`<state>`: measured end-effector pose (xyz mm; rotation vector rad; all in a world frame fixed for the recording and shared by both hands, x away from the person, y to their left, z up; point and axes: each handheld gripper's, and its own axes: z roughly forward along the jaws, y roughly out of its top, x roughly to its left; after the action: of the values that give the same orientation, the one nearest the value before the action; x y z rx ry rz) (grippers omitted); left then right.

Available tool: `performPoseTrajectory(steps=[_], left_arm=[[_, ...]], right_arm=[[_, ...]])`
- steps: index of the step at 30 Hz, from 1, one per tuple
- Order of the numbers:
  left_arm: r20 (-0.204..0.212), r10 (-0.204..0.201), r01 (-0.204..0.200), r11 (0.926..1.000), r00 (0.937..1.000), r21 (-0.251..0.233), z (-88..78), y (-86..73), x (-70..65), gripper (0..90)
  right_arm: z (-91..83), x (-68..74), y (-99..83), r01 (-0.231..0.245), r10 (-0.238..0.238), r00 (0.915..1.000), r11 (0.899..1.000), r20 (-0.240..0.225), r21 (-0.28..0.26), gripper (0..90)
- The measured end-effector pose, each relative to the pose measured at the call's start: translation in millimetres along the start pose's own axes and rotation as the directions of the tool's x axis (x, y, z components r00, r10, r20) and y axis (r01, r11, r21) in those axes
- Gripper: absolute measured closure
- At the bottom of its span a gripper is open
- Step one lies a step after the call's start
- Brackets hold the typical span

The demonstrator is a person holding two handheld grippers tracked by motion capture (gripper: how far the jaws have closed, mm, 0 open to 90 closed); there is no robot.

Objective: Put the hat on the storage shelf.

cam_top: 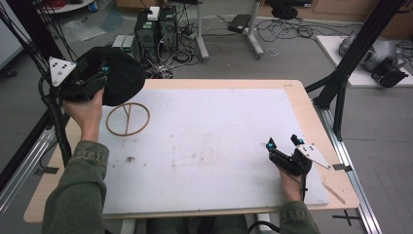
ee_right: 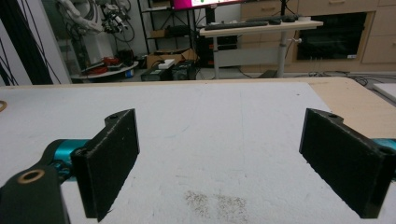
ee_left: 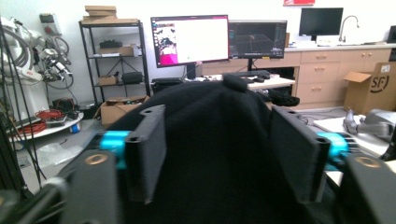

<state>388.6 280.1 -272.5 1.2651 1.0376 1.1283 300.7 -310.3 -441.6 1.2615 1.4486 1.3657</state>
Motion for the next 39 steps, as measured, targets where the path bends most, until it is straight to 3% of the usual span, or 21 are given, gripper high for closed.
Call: performPoseTrajectory(steps=[6,15,27,39], left_arm=[[-0.011,-0.013,0.012,0.9998,0.9999,-0.013,-1.9,0.4,1.0,24.8],[-0.047,0.000,-0.002,0.9985,0.9989,-0.054,-12.5,6.1,1.2,17.7],[-0.058,-0.023,0.018,0.9967,0.9980,-0.079,-27.8,-3.9,0.7,17.3],[-0.086,-0.020,0.011,0.9947,0.9961,-0.102,-47.2,-18.4,-8.3,17.5]], right_arm=[[-0.3,0.5,0.4,-0.006,0.006,1.0000,1.000,0.001,0.001,11.1],[-0.2,0.0,1.3,-0.006,0.006,1.0000,1.000,-0.001,-0.005,11.1],[-0.8,0.3,2.8,-0.021,0.021,0.9998,1.000,0.002,-0.010,11.2],[-0.9,-0.1,3.6,-0.016,0.017,0.9998,1.000,0.008,-0.018,11.2]])
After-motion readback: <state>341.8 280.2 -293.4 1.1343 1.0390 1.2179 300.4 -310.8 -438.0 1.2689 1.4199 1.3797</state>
